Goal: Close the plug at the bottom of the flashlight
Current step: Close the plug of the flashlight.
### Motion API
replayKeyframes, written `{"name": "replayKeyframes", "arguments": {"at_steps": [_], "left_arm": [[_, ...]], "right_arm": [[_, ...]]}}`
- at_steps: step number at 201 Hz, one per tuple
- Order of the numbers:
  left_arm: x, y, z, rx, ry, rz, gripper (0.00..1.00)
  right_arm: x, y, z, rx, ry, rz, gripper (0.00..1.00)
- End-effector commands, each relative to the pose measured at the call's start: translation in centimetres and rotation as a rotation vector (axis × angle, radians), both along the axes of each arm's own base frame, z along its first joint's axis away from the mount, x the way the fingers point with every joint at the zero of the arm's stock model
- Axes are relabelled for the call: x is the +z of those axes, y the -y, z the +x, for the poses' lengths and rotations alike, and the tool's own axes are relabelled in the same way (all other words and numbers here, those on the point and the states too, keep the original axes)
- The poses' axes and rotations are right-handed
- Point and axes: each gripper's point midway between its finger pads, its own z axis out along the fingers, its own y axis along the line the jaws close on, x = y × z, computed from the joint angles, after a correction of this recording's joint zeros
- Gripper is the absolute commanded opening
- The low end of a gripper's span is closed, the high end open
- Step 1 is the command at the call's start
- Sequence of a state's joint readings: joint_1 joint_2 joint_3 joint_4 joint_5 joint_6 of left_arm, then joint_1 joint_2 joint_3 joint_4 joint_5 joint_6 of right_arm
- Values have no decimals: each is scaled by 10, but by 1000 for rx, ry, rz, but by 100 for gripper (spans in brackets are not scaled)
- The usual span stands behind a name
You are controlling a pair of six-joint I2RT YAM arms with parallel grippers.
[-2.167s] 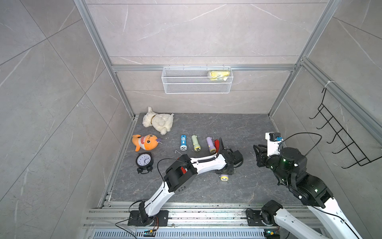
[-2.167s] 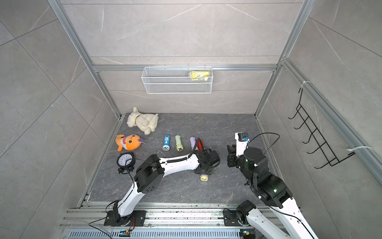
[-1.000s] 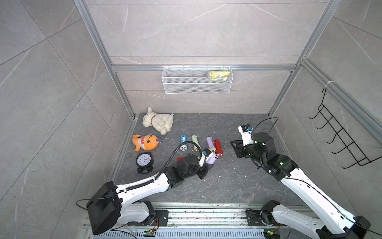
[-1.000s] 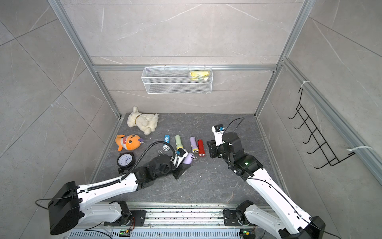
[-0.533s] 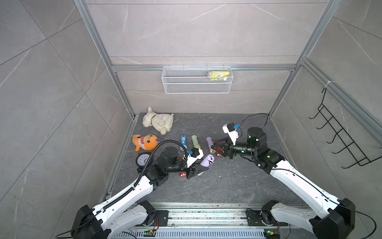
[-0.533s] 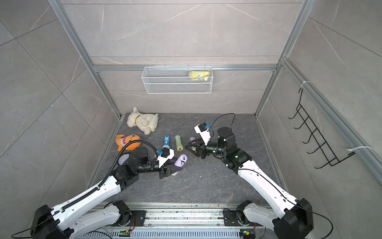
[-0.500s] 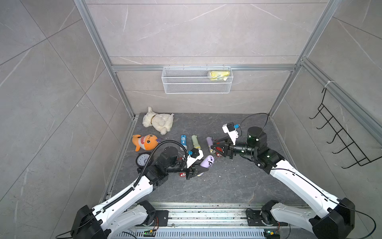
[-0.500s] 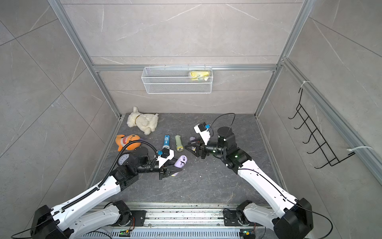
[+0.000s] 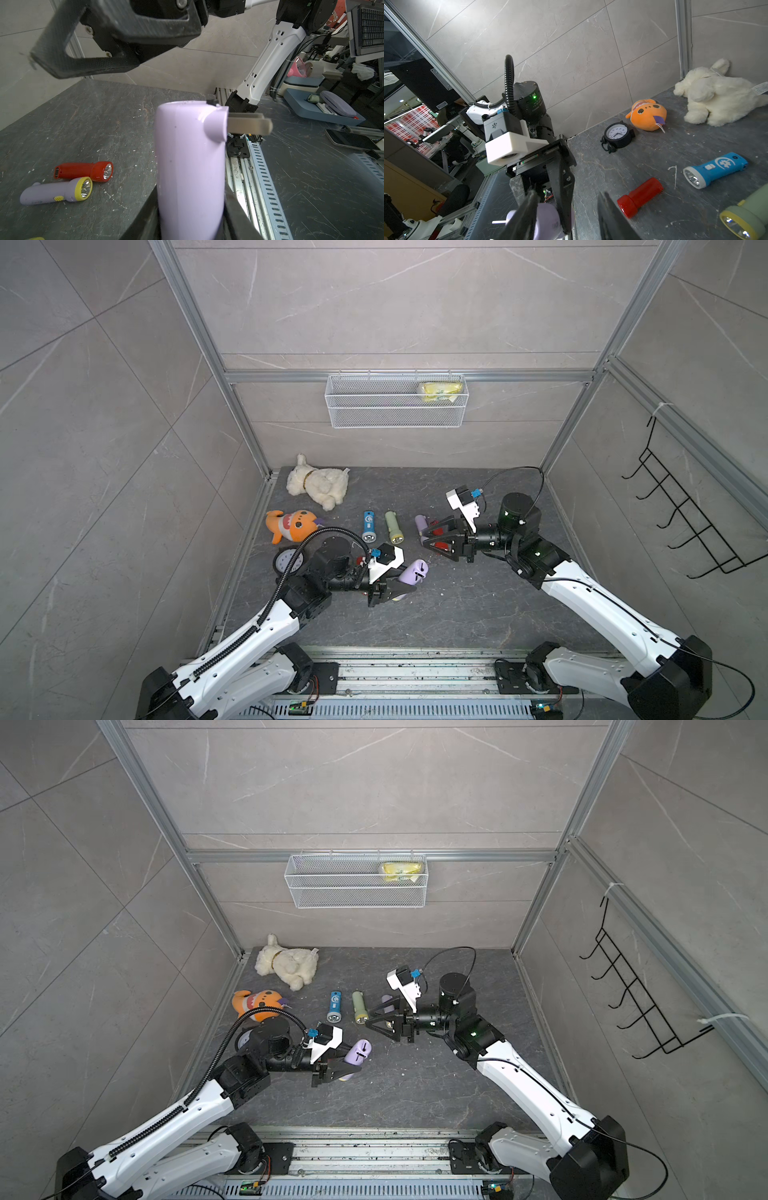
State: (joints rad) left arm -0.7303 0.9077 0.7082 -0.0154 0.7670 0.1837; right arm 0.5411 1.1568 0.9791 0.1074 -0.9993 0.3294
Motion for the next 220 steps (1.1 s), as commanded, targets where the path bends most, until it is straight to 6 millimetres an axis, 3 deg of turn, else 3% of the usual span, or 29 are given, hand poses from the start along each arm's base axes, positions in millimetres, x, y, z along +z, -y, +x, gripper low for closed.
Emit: {"name": "replayKeyframes", "arguments": {"at_steps": [1, 88, 140, 220], "left_arm": [[26, 0, -3, -31, 63, -41, 0], [30, -5, -4, -25, 71, -45, 0], [31, -7, -4, -17, 77, -47, 0], [31, -7, -6, -34, 69, -42, 0]], "right_arm": [[-2, -1, -18, 34, -14, -15, 52], [-8, -6, -43, 105, -33, -19, 54], [-28, -8, -48, 125, -67, -77, 52], [-31, -11, -48, 146, -78, -83, 47]]}}
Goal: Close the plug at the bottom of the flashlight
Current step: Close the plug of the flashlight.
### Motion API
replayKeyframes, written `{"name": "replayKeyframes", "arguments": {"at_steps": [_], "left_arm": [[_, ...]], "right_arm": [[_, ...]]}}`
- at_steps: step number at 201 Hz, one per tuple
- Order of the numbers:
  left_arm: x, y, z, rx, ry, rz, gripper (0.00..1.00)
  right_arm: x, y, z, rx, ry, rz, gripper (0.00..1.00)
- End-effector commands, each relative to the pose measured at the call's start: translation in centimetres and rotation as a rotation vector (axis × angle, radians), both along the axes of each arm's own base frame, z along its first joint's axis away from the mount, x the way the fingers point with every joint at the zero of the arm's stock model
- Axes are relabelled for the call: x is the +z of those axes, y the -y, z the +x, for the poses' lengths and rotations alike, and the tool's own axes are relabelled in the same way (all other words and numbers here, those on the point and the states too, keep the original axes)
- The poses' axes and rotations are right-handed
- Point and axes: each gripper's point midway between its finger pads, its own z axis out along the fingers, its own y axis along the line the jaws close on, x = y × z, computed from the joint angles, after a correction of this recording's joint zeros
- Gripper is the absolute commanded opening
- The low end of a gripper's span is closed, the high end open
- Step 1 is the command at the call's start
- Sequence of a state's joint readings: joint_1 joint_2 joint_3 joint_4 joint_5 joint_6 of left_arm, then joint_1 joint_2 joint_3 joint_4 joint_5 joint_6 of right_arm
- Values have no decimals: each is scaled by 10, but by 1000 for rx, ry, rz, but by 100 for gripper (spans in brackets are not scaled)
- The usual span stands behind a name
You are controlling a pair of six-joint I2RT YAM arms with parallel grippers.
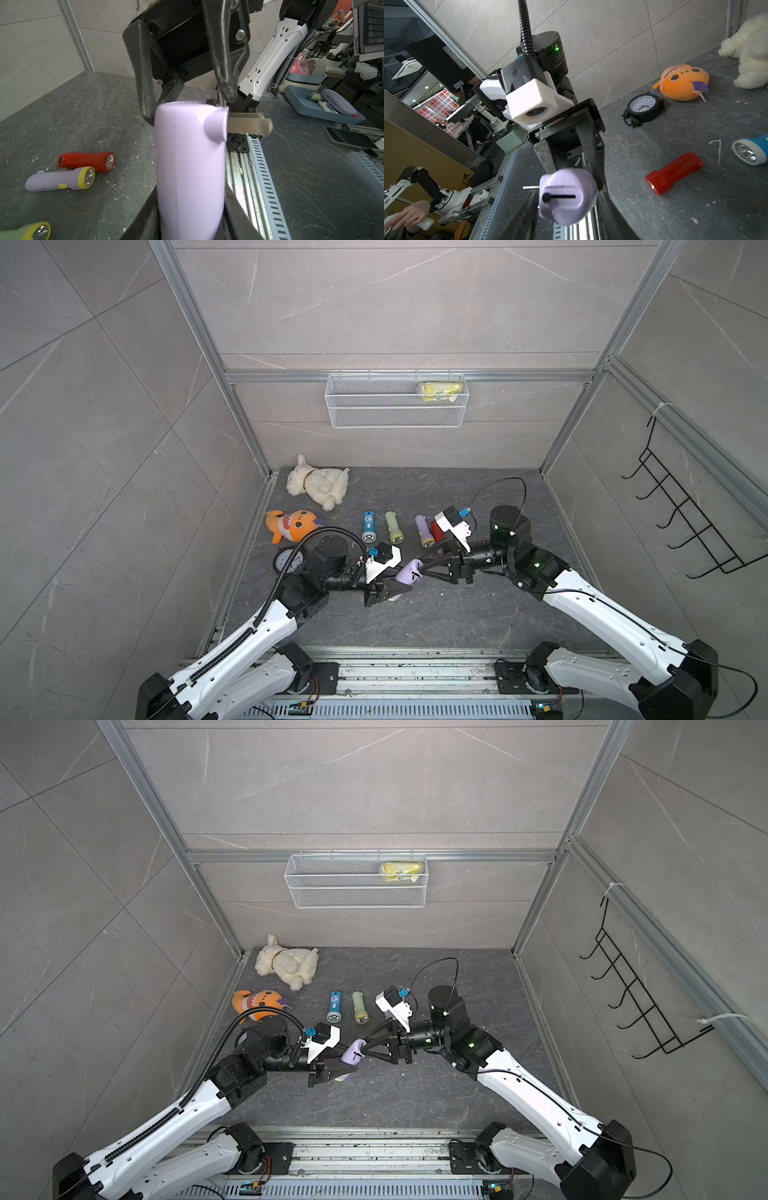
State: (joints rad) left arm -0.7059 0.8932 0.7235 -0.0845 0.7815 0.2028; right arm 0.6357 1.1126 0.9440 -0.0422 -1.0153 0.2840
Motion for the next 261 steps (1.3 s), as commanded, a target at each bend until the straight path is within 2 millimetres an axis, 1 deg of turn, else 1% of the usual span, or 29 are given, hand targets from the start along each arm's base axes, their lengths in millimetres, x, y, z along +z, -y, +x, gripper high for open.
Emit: {"name": "replayKeyframes", "arguments": {"at_steps": [1, 18, 43, 58, 88, 196, 230, 261], "left_arm": [[32, 0, -6, -41, 83, -64, 0], [31, -1, -6, -42, 80, -60, 0], [30, 0, -5, -42, 77, -56, 0], [30, 0, -6, -46, 76, -56, 0], [29, 0, -7, -53, 74, -55, 0], [33, -2, -11, -68, 85, -63, 0], [37, -3, -13, -73, 97, -76, 0], [41, -4, -16, -76, 105, -86, 0]], "right_arm": [[-7, -3, -3, 31, -5, -9, 47], [-6, -3, -4, 34, -9, -8, 47], [-2, -3, -4, 35, -1, -1, 50], [-4, -5, -3, 35, -7, -4, 50], [-9, -8, -1, 44, -23, -9, 45], [-10, -10, -4, 78, -30, 10, 29], [-13, -10, -4, 82, -32, 11, 18], [-13, -10, -3, 75, -23, 14, 11]]}}
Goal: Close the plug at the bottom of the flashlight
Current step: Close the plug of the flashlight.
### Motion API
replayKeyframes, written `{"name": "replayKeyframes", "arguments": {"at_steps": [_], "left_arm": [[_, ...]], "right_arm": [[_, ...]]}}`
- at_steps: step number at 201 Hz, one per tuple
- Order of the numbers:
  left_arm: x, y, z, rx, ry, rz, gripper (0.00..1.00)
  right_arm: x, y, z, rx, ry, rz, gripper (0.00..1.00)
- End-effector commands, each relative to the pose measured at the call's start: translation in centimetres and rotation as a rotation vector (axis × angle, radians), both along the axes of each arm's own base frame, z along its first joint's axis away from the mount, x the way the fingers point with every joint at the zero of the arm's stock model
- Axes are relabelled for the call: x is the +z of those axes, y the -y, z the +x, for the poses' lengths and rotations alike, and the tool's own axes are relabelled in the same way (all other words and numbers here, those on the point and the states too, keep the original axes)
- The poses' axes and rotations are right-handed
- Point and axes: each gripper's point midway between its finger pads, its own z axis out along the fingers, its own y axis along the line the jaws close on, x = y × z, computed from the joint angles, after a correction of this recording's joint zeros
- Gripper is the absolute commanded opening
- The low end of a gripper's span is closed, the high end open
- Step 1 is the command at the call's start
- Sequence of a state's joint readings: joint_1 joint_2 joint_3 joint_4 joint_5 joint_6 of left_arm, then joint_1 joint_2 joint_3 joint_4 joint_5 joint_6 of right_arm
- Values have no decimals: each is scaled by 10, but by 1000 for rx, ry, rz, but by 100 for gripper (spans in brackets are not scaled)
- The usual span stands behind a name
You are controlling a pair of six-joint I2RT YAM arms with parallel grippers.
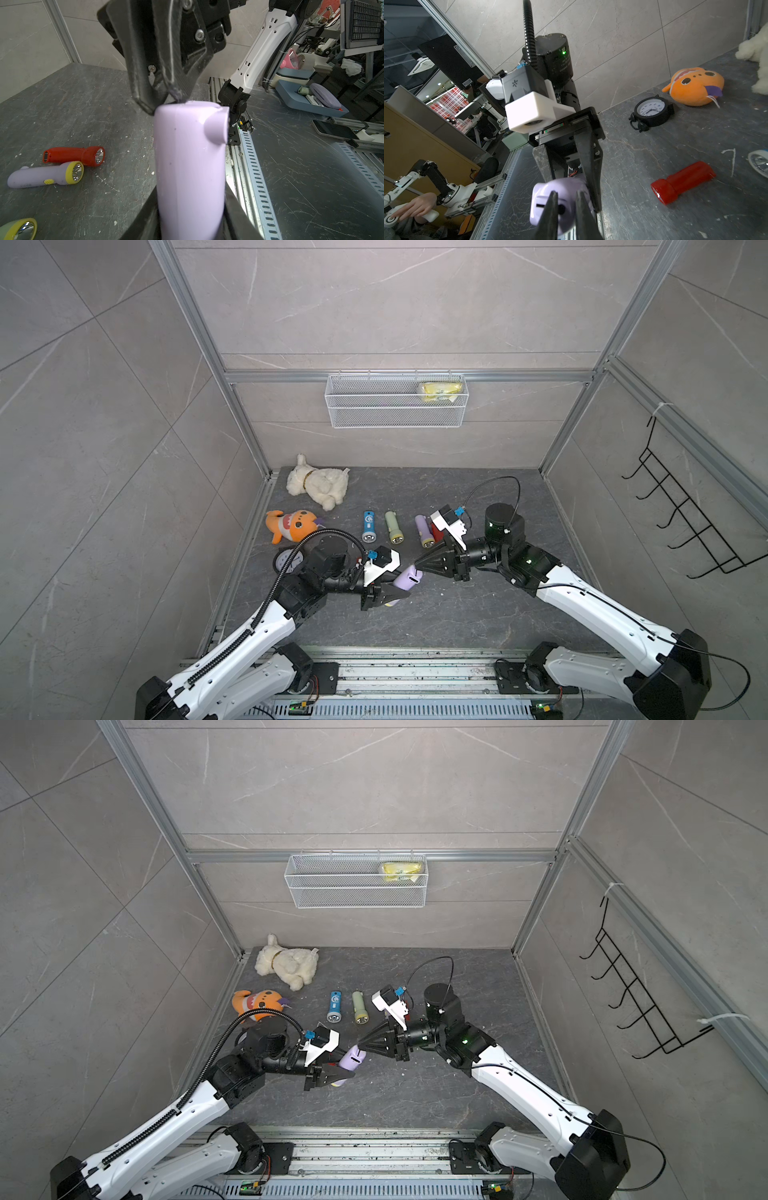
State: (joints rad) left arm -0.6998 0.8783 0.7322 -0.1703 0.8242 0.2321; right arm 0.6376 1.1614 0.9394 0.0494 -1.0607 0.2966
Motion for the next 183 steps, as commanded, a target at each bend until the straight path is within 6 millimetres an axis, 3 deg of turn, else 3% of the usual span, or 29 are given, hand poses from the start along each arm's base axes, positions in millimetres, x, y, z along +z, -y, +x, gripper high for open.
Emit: {"name": "replayKeyframes", "arguments": {"at_steps": [1, 67, 183], "left_arm": [[46, 1, -4, -36, 130, -117, 0], [48, -1, -7, -43, 136, -123, 0], [47, -2, -9, -47, 136, -119, 0]], "right_arm": [[-13, -2, -6, 30, -32, -18, 11], [-12, 0, -4, 6, 4, -52, 14], [10, 6, -15, 39, 56, -41, 36]]}}
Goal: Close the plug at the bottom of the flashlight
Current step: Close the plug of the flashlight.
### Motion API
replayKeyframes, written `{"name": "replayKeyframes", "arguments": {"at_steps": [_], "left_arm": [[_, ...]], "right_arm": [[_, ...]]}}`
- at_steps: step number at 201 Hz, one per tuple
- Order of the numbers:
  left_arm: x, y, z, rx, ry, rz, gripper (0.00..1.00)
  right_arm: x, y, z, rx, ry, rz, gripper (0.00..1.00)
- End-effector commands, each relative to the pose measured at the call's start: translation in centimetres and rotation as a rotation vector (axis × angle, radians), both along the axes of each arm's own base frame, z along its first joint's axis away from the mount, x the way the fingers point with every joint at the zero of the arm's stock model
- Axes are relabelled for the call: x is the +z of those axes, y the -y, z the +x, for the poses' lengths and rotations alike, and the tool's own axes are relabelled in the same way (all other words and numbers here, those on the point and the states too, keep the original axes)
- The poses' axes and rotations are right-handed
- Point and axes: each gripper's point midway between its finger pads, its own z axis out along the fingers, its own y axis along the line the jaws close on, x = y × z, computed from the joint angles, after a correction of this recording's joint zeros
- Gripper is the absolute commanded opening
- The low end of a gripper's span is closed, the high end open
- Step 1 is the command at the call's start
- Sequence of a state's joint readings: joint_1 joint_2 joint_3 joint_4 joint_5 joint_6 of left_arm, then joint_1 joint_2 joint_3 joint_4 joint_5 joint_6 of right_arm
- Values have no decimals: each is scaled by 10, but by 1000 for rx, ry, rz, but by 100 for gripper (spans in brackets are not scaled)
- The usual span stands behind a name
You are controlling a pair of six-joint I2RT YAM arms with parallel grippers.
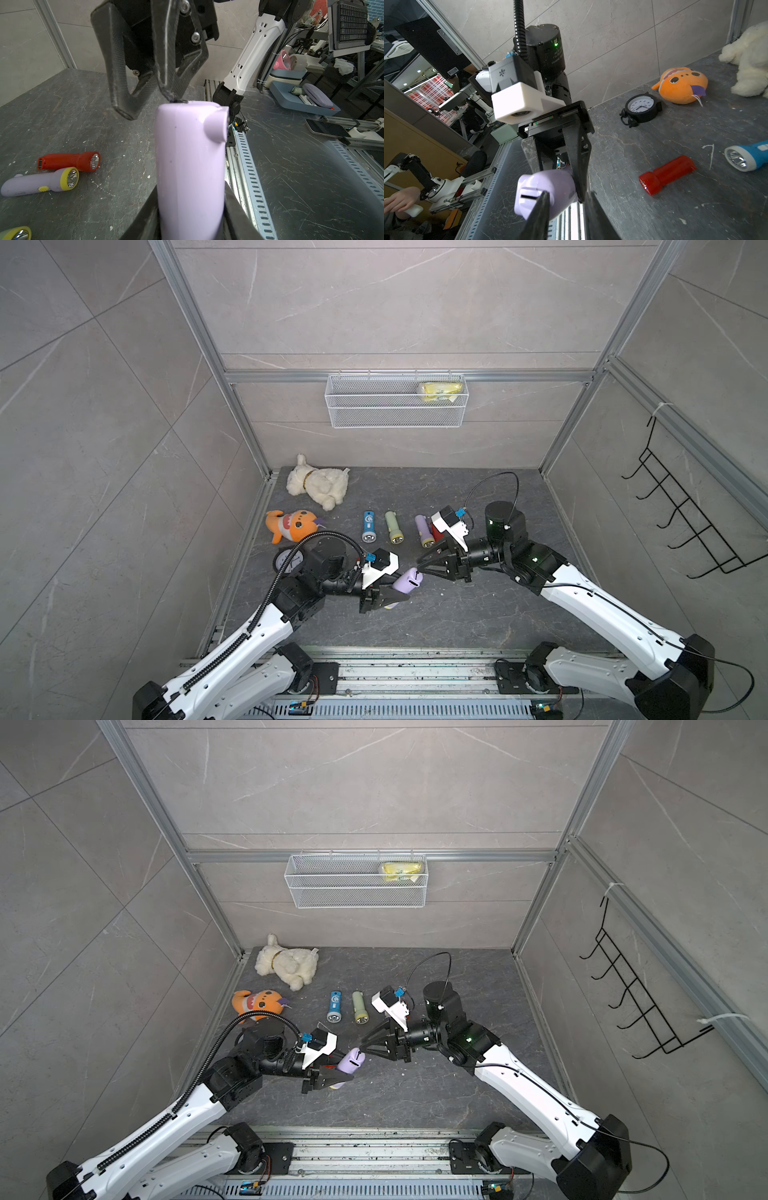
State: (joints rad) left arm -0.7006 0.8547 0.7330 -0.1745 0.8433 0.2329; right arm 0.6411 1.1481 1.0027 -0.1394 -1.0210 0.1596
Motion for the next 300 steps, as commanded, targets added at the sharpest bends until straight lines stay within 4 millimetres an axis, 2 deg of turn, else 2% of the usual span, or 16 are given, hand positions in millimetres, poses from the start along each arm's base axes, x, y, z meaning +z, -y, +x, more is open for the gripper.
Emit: {"name": "replayKeyframes", "arguments": {"at_steps": [1, 76, 115, 164, 253, 300], "left_arm": [[40, 1, -3, -27, 123, -101, 0], [41, 1, -2, -25, 122, -99, 0], [40, 1, -2, -26, 117, -97, 0], [37, 2, -1, -28, 107, -90, 0], [41, 0, -3, -27, 128, -102, 0], [44, -2, -6, -33, 130, -113, 0]], "right_arm": [[12, 2, -13, 55, 5, 18, 36], [26, 6, -26, 105, 11, 61, 40], [15, -2, -17, 108, -33, 41, 40], [28, -9, -13, 123, -12, 92, 40], [13, -10, -13, 129, -22, 71, 24], [9, -9, -10, 113, -10, 56, 24]]}}
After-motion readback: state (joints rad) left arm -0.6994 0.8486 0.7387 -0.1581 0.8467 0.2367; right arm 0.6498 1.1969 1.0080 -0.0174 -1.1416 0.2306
